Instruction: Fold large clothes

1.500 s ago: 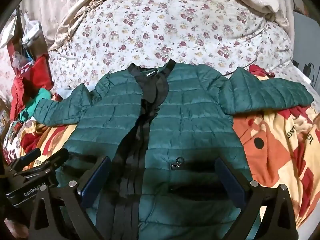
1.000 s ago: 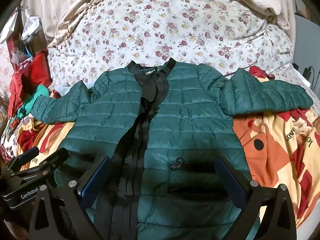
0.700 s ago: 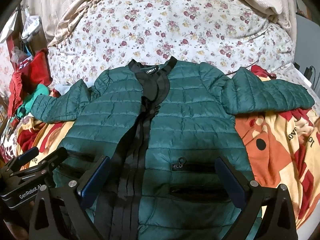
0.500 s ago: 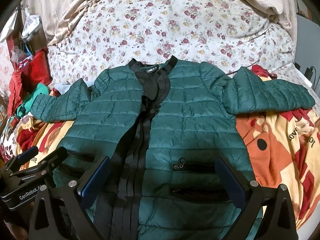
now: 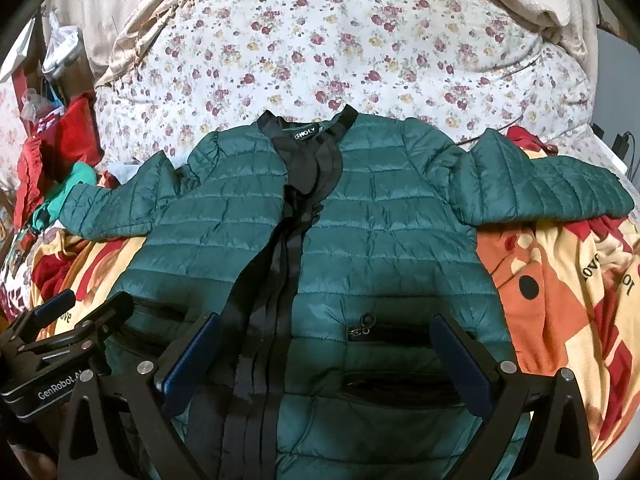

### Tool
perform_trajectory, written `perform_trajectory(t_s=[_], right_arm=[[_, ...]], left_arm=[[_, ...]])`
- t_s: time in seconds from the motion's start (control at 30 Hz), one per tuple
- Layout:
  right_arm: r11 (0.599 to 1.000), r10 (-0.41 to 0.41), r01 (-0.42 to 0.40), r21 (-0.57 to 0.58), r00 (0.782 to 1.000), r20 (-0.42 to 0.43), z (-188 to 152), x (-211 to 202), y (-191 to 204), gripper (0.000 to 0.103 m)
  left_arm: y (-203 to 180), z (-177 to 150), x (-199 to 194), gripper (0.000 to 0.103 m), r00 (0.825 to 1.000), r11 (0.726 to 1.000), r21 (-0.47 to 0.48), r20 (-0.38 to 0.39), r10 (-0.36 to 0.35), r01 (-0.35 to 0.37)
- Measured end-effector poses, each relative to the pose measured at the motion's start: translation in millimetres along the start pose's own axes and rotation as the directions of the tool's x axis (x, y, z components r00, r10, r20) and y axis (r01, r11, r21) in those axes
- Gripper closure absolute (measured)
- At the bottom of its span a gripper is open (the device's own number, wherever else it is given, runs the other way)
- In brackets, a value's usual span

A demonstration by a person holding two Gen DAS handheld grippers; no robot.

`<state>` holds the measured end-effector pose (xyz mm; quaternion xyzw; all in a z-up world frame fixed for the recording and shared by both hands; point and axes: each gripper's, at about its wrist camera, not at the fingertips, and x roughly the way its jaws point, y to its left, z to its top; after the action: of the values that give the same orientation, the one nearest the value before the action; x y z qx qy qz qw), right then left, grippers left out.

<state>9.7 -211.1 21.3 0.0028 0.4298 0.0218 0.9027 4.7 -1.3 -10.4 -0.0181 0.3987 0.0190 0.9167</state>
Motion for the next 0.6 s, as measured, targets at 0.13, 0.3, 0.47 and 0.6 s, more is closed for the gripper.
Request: perform_trajectory(t_s=[0.13, 0.3, 0.47, 0.6], right_arm=[[1.0, 0.005, -0.006, 0.008, 1.0, 0.017, -1.9, 3.3, -1.3, 0.0], [1.0, -0.001, 0.001, -0.003, 1.0, 0.0, -0.5, 5.8, 0.8, 0.0], [1.0, 0.008, -0.008, -0.004, 1.0, -0.015, 0.4, 8.0, 1.8, 0.0], [1.0, 0.001, -0.001, -0.009, 1.0, -0.016, 0.6, 9.1, 2.0, 0.0]], left_arm=[[0.1, -0.6, 1.7, 0.001, 1.0, 1.0, -0.001, -0.01, 0.006, -0.006], [1.4, 0.0, 3.5, 0.001, 1.0, 1.0, 0.003, -0.003, 0.008, -0.008], [2.3, 0.5, 4.9, 0.001, 1.0, 1.0, 0.0, -0.01, 0.009, -0.009], [3.7, 0.6, 7.2, 0.001, 1.0, 1.0, -0.01, -0.016, 0.006, -0.006]])
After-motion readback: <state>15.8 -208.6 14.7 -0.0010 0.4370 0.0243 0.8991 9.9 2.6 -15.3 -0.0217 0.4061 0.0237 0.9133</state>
